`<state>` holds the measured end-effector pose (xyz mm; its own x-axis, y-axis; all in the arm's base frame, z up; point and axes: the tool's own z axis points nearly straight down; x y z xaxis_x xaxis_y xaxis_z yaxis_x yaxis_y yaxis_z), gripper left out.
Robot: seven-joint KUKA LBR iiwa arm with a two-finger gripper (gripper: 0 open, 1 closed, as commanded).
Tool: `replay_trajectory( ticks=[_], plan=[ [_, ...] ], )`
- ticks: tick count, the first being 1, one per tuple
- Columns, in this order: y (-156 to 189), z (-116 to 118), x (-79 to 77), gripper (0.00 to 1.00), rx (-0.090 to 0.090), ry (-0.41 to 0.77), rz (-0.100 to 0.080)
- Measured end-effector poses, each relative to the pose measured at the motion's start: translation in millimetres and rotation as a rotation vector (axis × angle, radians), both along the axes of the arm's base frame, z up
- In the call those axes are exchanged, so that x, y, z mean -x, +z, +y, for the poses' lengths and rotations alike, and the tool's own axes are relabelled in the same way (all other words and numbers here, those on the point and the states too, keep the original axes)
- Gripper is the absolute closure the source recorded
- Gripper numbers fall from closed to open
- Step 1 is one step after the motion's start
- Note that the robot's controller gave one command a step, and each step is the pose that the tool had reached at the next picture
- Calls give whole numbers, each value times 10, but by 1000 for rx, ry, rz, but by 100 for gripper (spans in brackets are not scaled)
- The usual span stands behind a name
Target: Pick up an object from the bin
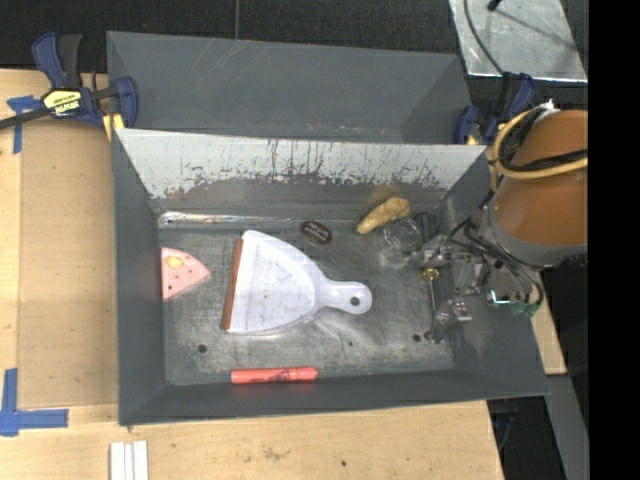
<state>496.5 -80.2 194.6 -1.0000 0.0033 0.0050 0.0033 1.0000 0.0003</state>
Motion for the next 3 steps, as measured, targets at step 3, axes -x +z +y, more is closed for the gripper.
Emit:
replay_trajectory(
  ticks=[3],
  plan=[
    [-605,649,-223,0,0,55,-5]
  ],
)
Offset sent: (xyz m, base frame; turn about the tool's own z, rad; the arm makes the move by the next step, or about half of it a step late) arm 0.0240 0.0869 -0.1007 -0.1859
